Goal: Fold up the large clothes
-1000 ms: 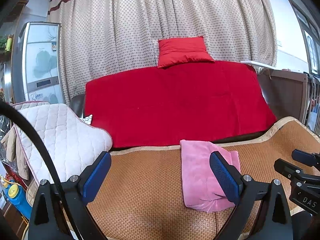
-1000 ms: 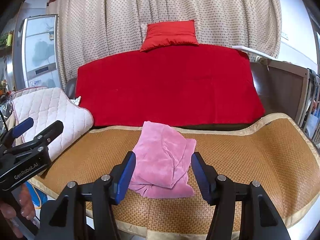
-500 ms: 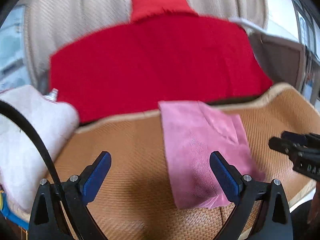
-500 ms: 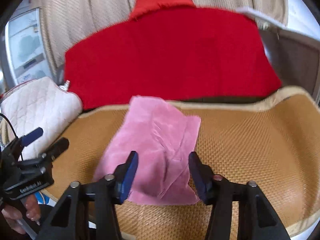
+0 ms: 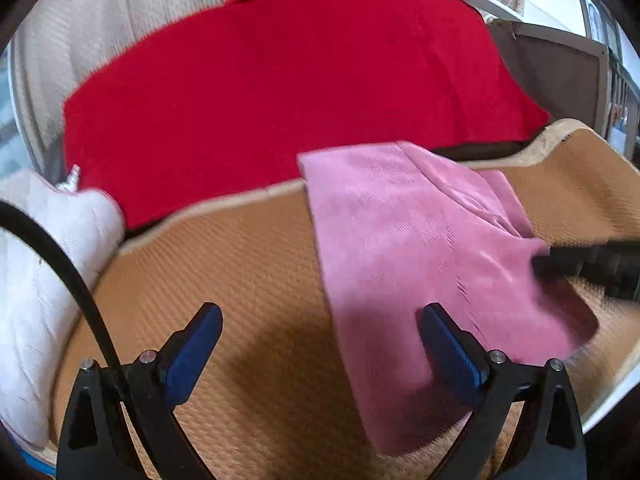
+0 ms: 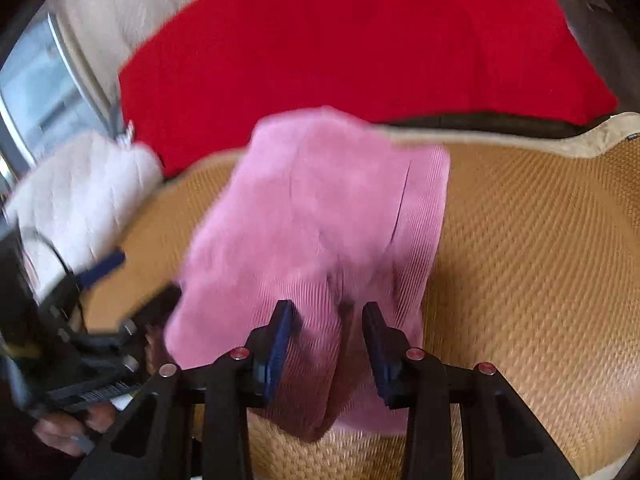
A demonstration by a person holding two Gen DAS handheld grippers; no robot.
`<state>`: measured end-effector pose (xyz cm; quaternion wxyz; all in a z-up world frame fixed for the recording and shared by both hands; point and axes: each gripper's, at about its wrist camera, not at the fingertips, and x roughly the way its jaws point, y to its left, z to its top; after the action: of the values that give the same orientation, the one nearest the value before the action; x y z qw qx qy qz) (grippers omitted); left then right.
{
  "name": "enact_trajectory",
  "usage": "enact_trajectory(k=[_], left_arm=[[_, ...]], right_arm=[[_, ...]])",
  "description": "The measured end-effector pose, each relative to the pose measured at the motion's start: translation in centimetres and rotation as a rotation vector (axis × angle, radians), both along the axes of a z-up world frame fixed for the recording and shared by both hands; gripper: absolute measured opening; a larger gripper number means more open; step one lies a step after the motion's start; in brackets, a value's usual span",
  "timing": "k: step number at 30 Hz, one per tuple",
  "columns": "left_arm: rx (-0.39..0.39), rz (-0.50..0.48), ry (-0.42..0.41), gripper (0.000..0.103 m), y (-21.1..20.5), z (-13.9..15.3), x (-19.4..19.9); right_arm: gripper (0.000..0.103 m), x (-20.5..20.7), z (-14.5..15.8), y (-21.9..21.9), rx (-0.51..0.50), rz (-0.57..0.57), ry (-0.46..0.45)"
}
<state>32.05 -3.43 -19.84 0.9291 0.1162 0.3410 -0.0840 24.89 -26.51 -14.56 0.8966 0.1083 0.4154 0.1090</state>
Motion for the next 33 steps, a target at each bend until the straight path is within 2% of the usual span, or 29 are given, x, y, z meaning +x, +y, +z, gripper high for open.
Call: enact_trajectory(k=[4, 7, 10, 12, 15, 20, 23, 28, 33], left_arm=[[-0.016, 0.01, -0.001, 0.1, 0.2, -0.1, 0.5], [-0.002, 0.015, 0.003, 0.1, 0.2, -0.5, 1.1], [-0.006, 0.015, 0.0, 0.1, 0.1, -0.6, 1.3], [-0.008, 0.018, 0.001, 0.1, 0.1, -0.7, 1.6], [0.004, 0.025, -0.01, 0.1, 0.1, -0.6, 1.4], [0.002, 0.031, -0.018, 0.1, 0.0, -0.3, 0.8], [0.007, 0.03, -0.031, 0.1, -0.2, -0.1, 0.3], [0.008, 0.032, -0.041, 0.1, -0.2, 0.1, -0.4], [0.019, 0.042, -0.019, 0.1, 0.0, -0.8, 0.2]], right_arm=[[0.04, 3.9, 0.6, -1.3, 0.013, -0.057, -0.001], [0.04, 7.6, -1.1, -1.4, 0.033, -0.073, 0.059], [0.043, 10.2, -4.4, -1.0, 0.054, -0.068, 0.148], [0.044, 10.0, -4.5, -1.0, 0.049, -0.082, 0.123], [0.044, 9.2, -3.0, -0.4, 0.021, -0.089, 0.095], [0.048, 5.6, -1.2, 0.2, -0.036, -0.076, 0.029], [0.049, 3.9, -0.5, -0.1, -0.018, -0.069, 0.008], [0.05, 1.5, -1.3, 0.4, -0.006, -0.039, 0.019], [0.051, 1.9, -3.4, 0.9, 0.002, -0.018, 0.064]])
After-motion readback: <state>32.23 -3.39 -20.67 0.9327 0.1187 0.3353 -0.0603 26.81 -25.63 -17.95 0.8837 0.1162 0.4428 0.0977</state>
